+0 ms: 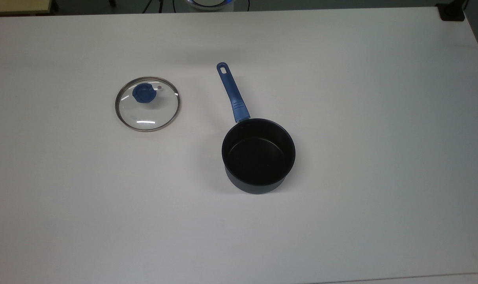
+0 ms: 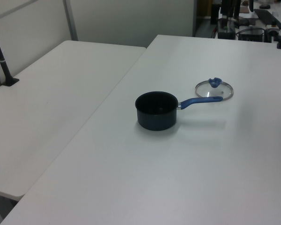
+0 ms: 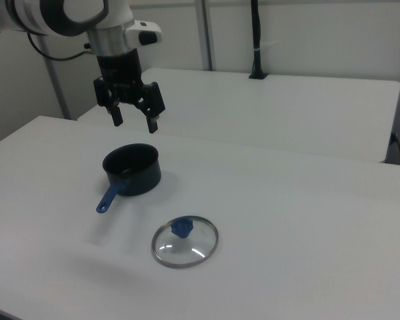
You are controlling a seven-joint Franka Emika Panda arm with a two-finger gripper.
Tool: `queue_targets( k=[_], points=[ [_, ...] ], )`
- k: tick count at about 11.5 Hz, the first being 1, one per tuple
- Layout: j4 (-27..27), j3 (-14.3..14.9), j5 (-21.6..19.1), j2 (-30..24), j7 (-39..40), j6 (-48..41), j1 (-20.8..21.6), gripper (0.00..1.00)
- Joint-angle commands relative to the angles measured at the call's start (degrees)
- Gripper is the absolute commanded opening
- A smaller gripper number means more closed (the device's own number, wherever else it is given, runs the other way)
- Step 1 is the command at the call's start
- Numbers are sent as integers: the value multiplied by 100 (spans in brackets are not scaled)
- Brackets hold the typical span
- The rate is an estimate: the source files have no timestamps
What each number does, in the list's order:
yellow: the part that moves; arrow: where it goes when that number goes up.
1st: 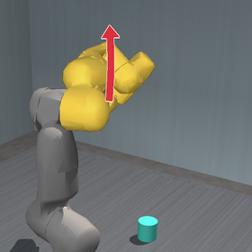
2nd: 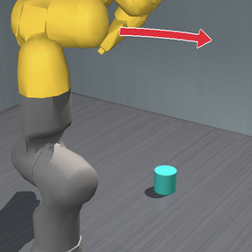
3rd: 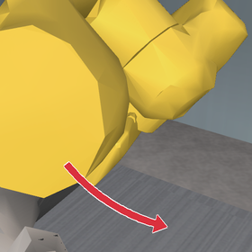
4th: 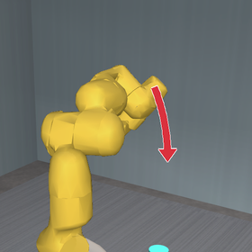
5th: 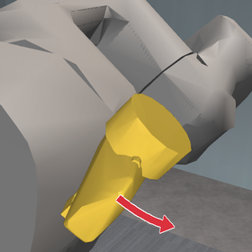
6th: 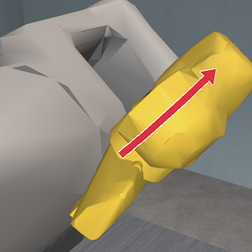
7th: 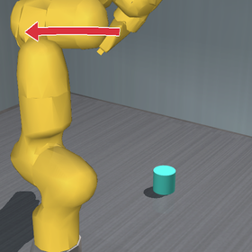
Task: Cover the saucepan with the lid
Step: 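Move the gripper down over the glass lid's blue knob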
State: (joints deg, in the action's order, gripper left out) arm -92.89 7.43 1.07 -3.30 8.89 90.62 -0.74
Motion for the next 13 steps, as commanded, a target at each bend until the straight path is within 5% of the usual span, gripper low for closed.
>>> queue_targets(
  k=[1, 4, 8, 13],
  points=[
    [-263, -40, 621, -31, 1961, 18, -76, 100],
    [-675, 21, 649, -4, 1968, 375, -443, 100],
    [-2080, 100, 579, -13, 1888, 2104, -840, 100],
    [-2216, 101, 228, 882, 1871, 2513, -762, 100]
  ],
)
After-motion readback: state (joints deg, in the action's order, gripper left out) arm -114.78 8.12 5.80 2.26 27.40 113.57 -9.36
